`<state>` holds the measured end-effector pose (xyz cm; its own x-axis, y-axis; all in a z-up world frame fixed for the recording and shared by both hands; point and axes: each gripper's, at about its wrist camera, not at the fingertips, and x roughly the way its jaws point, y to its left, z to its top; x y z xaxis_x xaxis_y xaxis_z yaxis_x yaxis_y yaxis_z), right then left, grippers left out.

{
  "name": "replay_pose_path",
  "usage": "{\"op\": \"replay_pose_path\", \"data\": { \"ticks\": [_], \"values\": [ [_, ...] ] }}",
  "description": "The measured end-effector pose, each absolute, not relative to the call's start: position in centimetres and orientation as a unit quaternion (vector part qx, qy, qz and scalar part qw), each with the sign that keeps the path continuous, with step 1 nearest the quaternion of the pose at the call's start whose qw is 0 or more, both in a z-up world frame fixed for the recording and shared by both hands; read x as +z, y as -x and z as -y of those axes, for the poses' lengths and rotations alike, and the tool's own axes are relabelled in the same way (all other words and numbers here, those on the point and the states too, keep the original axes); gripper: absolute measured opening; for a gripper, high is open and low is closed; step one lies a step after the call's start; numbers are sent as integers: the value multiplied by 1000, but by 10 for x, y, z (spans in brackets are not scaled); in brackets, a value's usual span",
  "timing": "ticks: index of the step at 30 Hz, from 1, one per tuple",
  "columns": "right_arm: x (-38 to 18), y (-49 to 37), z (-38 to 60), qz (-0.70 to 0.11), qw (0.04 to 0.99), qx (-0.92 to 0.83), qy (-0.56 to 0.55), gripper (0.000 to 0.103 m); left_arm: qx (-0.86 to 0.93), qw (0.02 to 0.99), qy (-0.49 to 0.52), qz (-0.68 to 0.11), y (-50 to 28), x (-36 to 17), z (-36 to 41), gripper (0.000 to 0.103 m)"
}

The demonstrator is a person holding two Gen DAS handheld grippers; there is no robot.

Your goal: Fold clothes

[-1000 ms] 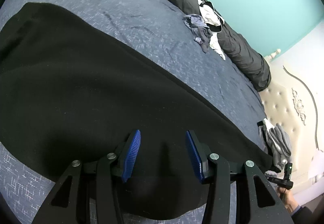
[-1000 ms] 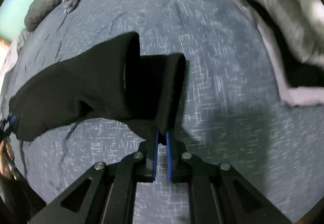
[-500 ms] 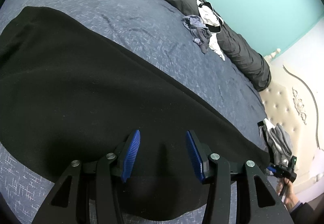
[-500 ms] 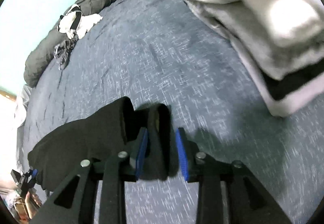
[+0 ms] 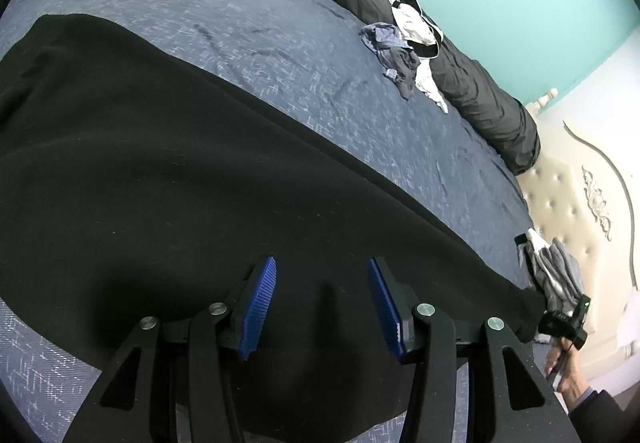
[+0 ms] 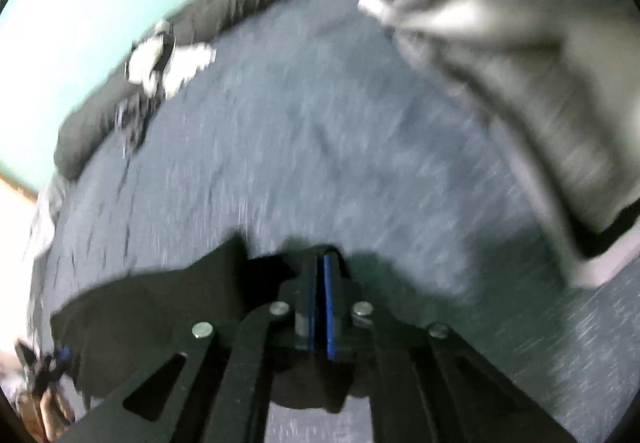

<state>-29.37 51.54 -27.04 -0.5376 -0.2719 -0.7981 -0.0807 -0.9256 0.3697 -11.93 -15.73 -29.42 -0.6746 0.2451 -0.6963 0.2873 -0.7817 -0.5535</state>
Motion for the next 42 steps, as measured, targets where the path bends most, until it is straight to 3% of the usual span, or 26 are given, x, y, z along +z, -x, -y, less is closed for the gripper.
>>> {"op": "replay_pose_path", "data": {
  "ticks": [6,14,17,18,19,24,25,26,27,30,42],
  "values": [
    [-283,311,-504,127,22,-854,-504,3,-854,12,-407,-325,120,-295,155,52],
    [-262,293,-513,148,1,-872,-467,9,-853,9,-405,-330,119,-295,157,53],
    [-250,280,-510,171,48,-873,-453,31,-854,6,-403,-329,119,-293,155,53],
    [-252,279,-505,170,59,-870,-460,51,-854,5,-403,-329,119,-292,155,53],
    [-253,277,-500,168,71,-866,-466,55,-854,4,-402,-330,119,-292,154,53],
    [-262,272,-475,156,121,-848,-492,55,-855,5,-400,-330,116,-290,154,55],
    [-264,271,-473,156,122,-849,-491,50,-855,5,-400,-329,115,-290,155,55],
    [-266,271,-471,155,123,-849,-489,44,-855,7,-400,-330,115,-290,155,55],
    [-267,271,-469,154,122,-850,-488,29,-855,7,-401,-331,115,-291,156,55],
    [-265,275,-467,148,111,-855,-484,6,-854,8,-400,-333,115,-291,158,56],
    [-184,275,-493,153,103,-862,-472,3,-856,3,-397,-330,114,-287,158,56]
  ]
}}
